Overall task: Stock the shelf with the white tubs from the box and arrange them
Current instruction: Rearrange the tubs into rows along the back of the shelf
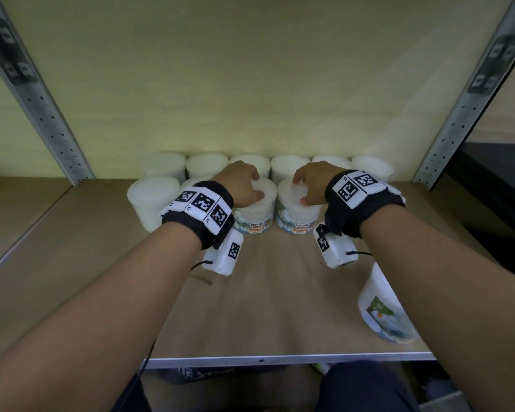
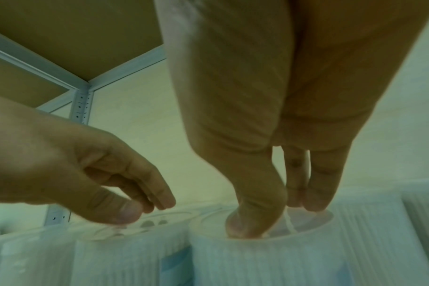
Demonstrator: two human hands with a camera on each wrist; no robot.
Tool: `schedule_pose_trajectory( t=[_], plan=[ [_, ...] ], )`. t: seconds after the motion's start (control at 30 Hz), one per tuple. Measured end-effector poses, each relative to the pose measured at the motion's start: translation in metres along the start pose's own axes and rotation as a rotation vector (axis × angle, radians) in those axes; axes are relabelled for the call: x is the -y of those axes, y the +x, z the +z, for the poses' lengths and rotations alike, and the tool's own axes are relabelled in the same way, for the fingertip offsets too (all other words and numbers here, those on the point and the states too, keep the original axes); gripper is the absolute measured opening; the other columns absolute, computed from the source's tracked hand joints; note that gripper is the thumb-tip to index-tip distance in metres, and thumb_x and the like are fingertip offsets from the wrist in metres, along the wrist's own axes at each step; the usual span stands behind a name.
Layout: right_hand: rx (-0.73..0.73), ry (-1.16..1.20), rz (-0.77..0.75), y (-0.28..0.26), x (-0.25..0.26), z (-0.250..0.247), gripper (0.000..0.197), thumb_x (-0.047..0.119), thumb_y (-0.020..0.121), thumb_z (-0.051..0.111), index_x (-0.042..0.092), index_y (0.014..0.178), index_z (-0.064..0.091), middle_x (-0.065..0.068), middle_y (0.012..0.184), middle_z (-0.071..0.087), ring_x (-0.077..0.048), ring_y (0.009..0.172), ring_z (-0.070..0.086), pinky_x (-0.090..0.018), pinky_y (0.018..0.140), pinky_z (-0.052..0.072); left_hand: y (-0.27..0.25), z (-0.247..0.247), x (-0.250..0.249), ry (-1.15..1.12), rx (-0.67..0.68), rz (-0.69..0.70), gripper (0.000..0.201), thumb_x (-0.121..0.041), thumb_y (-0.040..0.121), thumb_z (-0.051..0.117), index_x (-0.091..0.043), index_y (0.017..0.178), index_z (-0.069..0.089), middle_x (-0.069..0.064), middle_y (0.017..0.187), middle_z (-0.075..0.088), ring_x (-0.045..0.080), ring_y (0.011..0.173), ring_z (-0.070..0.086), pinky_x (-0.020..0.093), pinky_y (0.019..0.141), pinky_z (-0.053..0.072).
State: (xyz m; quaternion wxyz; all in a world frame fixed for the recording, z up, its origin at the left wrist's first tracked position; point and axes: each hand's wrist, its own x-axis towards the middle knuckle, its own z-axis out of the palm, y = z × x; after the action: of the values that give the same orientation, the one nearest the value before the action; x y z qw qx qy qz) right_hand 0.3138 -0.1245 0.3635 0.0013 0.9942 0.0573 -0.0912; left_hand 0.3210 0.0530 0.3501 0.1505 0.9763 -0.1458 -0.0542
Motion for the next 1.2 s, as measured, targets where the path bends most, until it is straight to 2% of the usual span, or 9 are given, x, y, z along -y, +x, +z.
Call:
schedule_pose_trajectory(
  t=[0.2,0.57,1.2],
  plan=[
    [-0.009,0.0,-0.003,-0.001,0.0,0.001,0.057,0.022,0.086,0.067,0.013,0.139,0.046,-0.007,0.141,0.048,-0.025,0.128,0.048,-0.03,0.102,0.039,-0.002,0.005,0.004,0.033,0.016,0.007,0.053,-0.036,0.091,0.058,-0.014,0.137,0.045,0.008,0.145,0.039,0.024,0.133,0.039,0.032,0.107,0.033],
    [0.048,-0.021,0.013,-0.016,0.007,-0.002,0.061,0.022,0.083,0.07,0.016,0.138,0.046,-0.006,0.142,0.047,-0.025,0.127,0.048,-0.032,0.102,0.04,-0.023,0.007,-0.002,0.023,0.006,0.02,0.052,-0.029,0.092,0.057,-0.01,0.14,0.043,0.009,0.144,0.041,0.025,0.131,0.042,0.032,0.107,0.034],
    [0.101,-0.035,-0.018,-0.145,0.033,0.01,0.06,0.029,0.084,0.069,0.019,0.137,0.044,-0.003,0.141,0.049,-0.024,0.124,0.05,-0.032,0.101,0.041,-0.149,0.018,-0.016,-0.038,0.006,0.078,0.047,-0.031,0.088,0.062,-0.013,0.13,0.05,0.006,0.134,0.046,0.022,0.124,0.045,0.032,0.101,0.039]
  ],
)
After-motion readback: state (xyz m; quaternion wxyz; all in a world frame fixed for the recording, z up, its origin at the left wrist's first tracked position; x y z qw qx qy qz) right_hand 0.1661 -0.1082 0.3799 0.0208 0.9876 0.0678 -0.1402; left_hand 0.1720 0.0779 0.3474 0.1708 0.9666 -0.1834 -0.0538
